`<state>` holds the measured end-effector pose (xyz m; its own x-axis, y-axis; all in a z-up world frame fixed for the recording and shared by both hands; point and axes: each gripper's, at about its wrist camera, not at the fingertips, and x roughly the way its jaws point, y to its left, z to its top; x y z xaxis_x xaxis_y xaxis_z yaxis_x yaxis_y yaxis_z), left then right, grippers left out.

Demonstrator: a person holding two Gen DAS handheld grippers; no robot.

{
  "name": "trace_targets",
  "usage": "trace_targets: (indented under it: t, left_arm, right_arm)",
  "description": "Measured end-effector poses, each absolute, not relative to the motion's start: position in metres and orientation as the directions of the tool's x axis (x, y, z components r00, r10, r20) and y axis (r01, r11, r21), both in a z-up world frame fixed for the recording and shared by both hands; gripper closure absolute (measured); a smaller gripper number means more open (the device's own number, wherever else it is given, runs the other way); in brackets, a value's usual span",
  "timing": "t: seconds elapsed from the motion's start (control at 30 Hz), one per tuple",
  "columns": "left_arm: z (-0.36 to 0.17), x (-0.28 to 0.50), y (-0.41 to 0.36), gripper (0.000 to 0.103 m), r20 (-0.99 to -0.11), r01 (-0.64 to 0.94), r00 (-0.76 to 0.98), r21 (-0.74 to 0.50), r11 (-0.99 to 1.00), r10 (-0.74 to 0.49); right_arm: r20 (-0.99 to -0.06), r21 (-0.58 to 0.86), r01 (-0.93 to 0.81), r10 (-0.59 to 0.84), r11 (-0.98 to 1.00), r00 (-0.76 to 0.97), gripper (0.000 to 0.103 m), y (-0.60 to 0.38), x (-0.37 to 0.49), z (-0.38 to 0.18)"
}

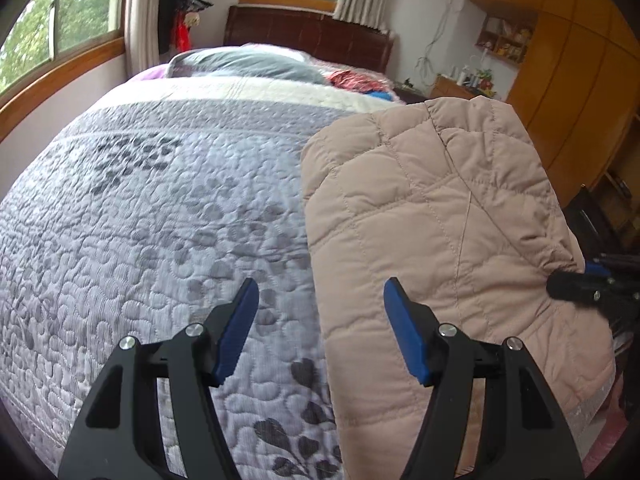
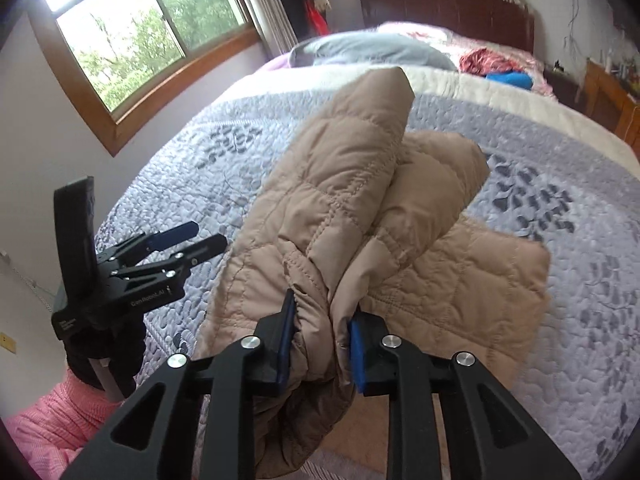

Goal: Fold large clothes

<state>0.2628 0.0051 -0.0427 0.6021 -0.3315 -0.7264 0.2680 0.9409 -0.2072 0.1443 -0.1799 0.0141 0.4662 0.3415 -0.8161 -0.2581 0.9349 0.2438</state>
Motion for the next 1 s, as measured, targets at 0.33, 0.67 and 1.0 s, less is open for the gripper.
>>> trace_targets:
  t: [0.33,0.67,1.0]
  left_arm:
    - [-0.033,0.247,-0.034,0.037,-0.715,0.356,0.593,-0.179,0.917,-0.37]
    - [-0.048,0.242,-0.066,0.037,-0.737,0.409,0.568,-0.133,0.903,-0.366]
    - [-0.072,0.246,-0.089,0.034,-0.771,0.449,0.522,-0.115,0.886,-0.365]
  right_arm:
    - [-0.792,0.299,-0.187,0.352,0.936,0.499,0.079,-0.238,0.126,0.015]
    - [-0.792,0.376,-0.111,0.382,0.92,0.476,0.079,-0.282,0.119,-0.018]
    - [-0.796,0.446,-0.041,0.417,0.894,0.44,0.078,-0.311,0.114,-0.07]
